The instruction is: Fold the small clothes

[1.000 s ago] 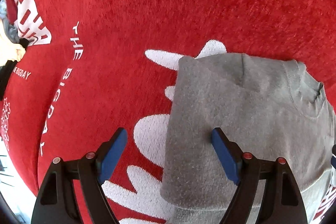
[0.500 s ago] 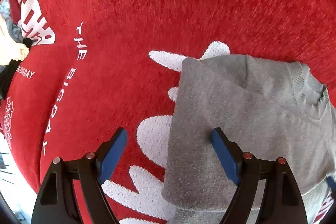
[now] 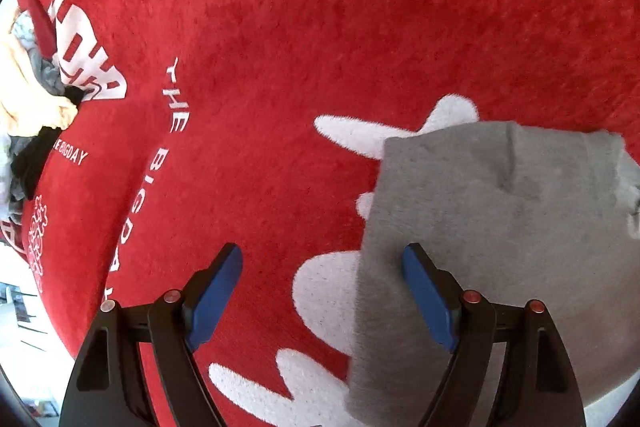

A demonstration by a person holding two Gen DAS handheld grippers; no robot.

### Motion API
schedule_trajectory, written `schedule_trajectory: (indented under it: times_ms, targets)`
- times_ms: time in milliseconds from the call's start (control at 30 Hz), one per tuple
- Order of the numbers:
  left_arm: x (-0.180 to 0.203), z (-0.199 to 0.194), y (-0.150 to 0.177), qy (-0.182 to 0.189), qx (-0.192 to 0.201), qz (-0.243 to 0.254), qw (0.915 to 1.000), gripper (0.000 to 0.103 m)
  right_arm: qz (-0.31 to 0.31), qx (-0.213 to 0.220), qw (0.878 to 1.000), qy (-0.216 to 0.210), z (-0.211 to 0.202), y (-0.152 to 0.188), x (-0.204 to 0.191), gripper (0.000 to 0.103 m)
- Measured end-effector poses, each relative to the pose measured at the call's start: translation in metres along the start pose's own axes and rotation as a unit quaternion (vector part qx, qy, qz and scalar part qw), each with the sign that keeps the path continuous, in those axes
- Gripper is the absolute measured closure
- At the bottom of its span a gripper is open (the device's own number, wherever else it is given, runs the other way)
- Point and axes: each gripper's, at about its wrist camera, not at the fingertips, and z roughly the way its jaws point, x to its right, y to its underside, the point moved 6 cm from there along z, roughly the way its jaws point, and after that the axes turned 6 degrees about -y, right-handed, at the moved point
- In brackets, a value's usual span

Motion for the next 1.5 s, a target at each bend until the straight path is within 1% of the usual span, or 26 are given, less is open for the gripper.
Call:
schedule_trajectory:
  times_ms: [100,133,167,200,233,267,300,333,367,400,433,500,600,700,867,1000,1067,1200,1333,1400,1500]
  targets:
    - [-0.004,0.003,0.000,0.007,0.000,-0.005,1.0000,0.020,0.006,-0.016,0.999,0.034,0.008,0.003,0.024,0.095]
    - [-0.005,0.005,0.000,0.008,0.000,-0.003,1.0000,0.020,0.008,-0.032,0.998,0.059,0.015,0.010,0.039,0.095]
    - [-0.005,0.005,0.000,0.008,-0.001,0.000,1.0000,0.020,0.013,-0.046,0.996,0.072,0.021,0.016,0.050,0.094]
    - [-0.006,0.006,0.000,0.010,-0.002,0.003,0.9999,0.020,0.022,-0.060,0.994,0.088,0.023,0.021,0.063,0.091]
    - [-0.007,0.005,0.000,0.013,-0.005,0.006,0.9999,0.020,0.038,-0.062,0.993,0.096,0.022,0.028,0.075,0.091]
    - [-0.009,0.004,0.000,0.016,-0.008,0.009,0.9998,0.020,0.048,-0.049,0.994,0.081,0.017,0.030,0.079,0.093]
    - [-0.010,0.002,0.001,0.019,-0.010,0.012,0.9997,0.020,0.059,-0.044,0.994,0.082,0.011,0.031,0.083,0.088]
    - [-0.012,-0.002,0.002,0.024,-0.010,0.013,0.9996,0.020,0.073,-0.038,0.993,0.082,0.002,0.035,0.086,0.085]
    - [-0.013,-0.008,0.003,0.030,-0.010,0.014,0.9994,0.020,0.078,-0.035,0.993,0.082,-0.002,0.037,0.087,0.077]
    - [-0.012,-0.014,0.006,0.038,-0.010,0.016,0.9991,0.020,0.083,-0.034,0.993,0.081,-0.008,0.040,0.088,0.064]
    - [-0.010,-0.020,0.008,0.046,-0.010,0.020,0.9987,0.020,0.089,-0.032,0.993,0.077,-0.015,0.044,0.090,0.060]
    - [-0.002,-0.034,0.014,0.061,-0.007,0.031,0.9976,0.020,0.094,-0.036,0.992,0.081,-0.027,0.051,0.094,0.057]
    - [0.023,-0.056,0.025,0.086,0.000,0.063,0.9943,0.020,0.108,-0.040,0.990,0.083,-0.046,0.066,0.103,0.056]
    - [0.052,-0.070,0.033,0.112,0.002,0.081,0.9904,0.020,0.123,-0.038,0.988,0.082,-0.065,0.078,0.112,0.056]
    - [0.112,-0.089,0.044,0.145,-0.001,0.113,0.9830,0.020,0.137,-0.028,0.985,0.099,-0.097,0.085,0.137,0.056]
    - [0.158,-0.109,0.056,0.174,-0.006,0.127,0.9766,0.020,0.148,-0.001,0.982,0.118,-0.124,0.083,0.162,0.056]
    - [0.184,-0.119,0.067,0.186,-0.011,0.140,0.9725,0.020,0.161,0.021,0.978,0.129,-0.143,0.081,0.181,0.056]
    - [0.233,-0.137,0.092,0.204,-0.017,0.174,0.9632,0.020,0.199,0.075,0.967,0.141,-0.181,0.075,0.219,0.055]
    - [0.276,-0.154,0.113,0.213,-0.013,0.203,0.9557,0.020,0.233,0.123,0.954,0.144,-0.214,0.068,0.253,0.054]
    - [0.297,-0.162,0.121,0.220,-0.010,0.213,0.9518,0.020,0.250,0.154,0.948,0.118,-0.228,0.062,0.266,0.054]
    - [0.331,-0.174,0.133,0.228,-0.003,0.227,0.9467,0.020,0.256,0.176,0.945,0.101,-0.237,0.050,0.276,0.054]
